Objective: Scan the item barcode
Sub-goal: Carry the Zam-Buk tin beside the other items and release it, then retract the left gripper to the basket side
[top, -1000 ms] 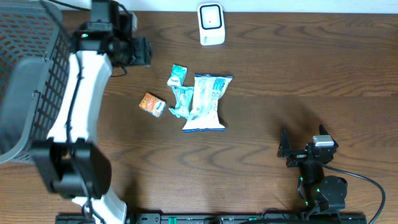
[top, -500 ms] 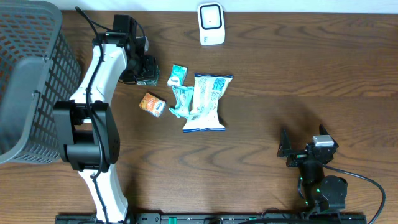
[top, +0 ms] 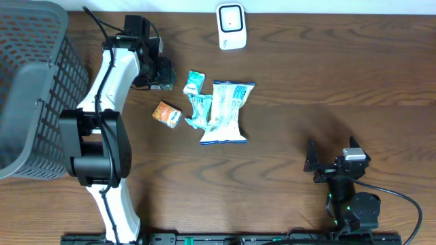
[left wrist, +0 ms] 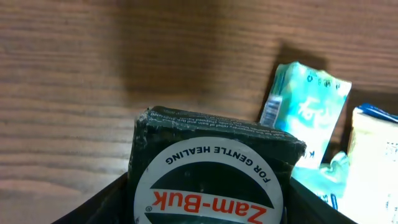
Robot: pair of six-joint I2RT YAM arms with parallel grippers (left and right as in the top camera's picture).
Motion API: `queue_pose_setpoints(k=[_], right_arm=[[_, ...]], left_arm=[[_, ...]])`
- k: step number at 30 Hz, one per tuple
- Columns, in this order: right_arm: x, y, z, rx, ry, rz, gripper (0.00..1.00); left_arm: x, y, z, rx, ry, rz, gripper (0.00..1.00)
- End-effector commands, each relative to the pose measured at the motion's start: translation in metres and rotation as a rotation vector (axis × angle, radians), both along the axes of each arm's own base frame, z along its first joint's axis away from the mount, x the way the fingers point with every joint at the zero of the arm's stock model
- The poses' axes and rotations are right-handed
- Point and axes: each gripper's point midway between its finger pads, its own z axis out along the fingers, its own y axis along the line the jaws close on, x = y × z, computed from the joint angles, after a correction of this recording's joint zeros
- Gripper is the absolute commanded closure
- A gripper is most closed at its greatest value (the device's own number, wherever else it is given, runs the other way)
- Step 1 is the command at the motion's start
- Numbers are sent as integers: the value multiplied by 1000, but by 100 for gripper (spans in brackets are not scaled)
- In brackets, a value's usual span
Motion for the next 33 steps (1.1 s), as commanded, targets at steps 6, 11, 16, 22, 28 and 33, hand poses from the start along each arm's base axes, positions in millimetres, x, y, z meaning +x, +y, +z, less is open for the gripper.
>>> queue_pose_setpoints(k=[6,11,16,22,28,33], right_arm=[[0,2,-1,-11,1,8,1],[0,2,-1,-11,1,8,1],[0,2,-1,-11,1,8,1],[0,2,-1,-11,1,8,1],[0,2,-1,-11,1,8,1],[0,2,-1,-11,1,8,1]], left_arm=[[-10,-10,-49,8,116,0,34],[-11,-18,-48,9,115,-18,20],[-12,-17,-28,7,101,-16,16],[-4,-18,61,-9,-94,-16,11],[-27,-16,176,-31,-348,-16,7],[-73,-2,244,8,-479,4,2]])
